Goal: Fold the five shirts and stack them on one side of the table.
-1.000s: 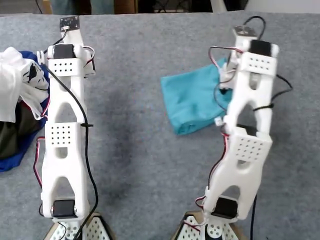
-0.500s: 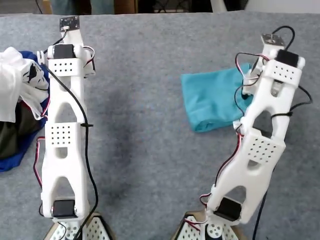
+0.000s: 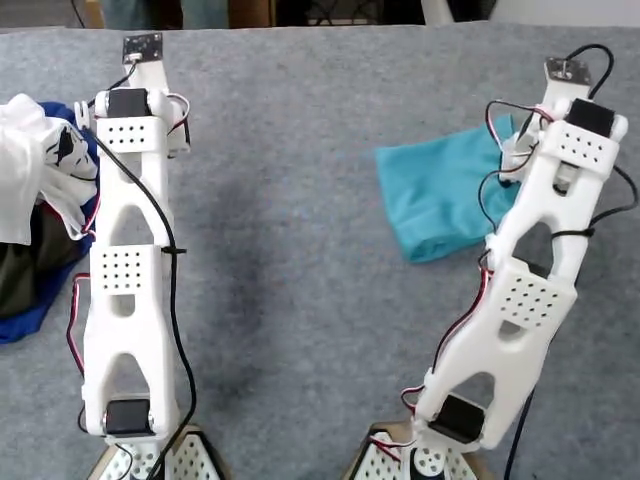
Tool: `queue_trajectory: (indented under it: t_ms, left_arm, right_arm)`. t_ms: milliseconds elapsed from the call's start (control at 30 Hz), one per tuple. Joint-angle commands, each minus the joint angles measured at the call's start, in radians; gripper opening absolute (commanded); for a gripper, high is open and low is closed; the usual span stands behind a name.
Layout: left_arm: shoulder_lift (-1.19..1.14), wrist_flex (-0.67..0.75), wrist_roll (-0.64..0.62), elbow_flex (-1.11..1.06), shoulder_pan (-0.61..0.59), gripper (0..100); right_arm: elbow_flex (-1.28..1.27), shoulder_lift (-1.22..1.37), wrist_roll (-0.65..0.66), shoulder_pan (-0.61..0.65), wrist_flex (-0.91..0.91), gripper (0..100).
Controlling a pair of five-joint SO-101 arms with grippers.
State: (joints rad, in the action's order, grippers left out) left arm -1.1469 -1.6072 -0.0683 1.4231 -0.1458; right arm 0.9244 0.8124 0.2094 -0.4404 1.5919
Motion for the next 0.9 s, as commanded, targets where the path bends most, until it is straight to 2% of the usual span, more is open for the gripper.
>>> queue_trajectory:
  t_ms: [0,433,500,600,700,767,867]
  left_arm:
    - [0.028,-0.008,0.012,0.051,-0.025,3]
    - [0.029,-0.026,0.040,0.093,-0.070,3]
    - [0.029,-0.066,0.041,0.159,-0.091,3]
    - [0.029,-0.120,0.040,0.252,-0.139,4]
    - [0.100,-0.152,0.040,0.243,-0.193,10]
    - [0.172,-0.153,0.040,0.234,-0.245,12]
    - [0.279,-0.153,0.040,0.237,-0.334,13]
  right_arm:
    - [0.048,-0.010,0.006,-0.029,0.000,1.5]
    - [0.050,-0.008,0.006,-0.044,0.023,2.3]
    - [0.056,-0.008,0.005,-0.041,0.026,8.7]
    - [0.059,-0.013,0.002,-0.040,0.034,26.4]
    - [0.059,-0.016,0.008,-0.021,0.041,41.9]
    - [0.062,-0.016,0.008,-0.009,0.064,46.0]
    - [0.107,-0.015,0.008,0.005,0.109,43.3]
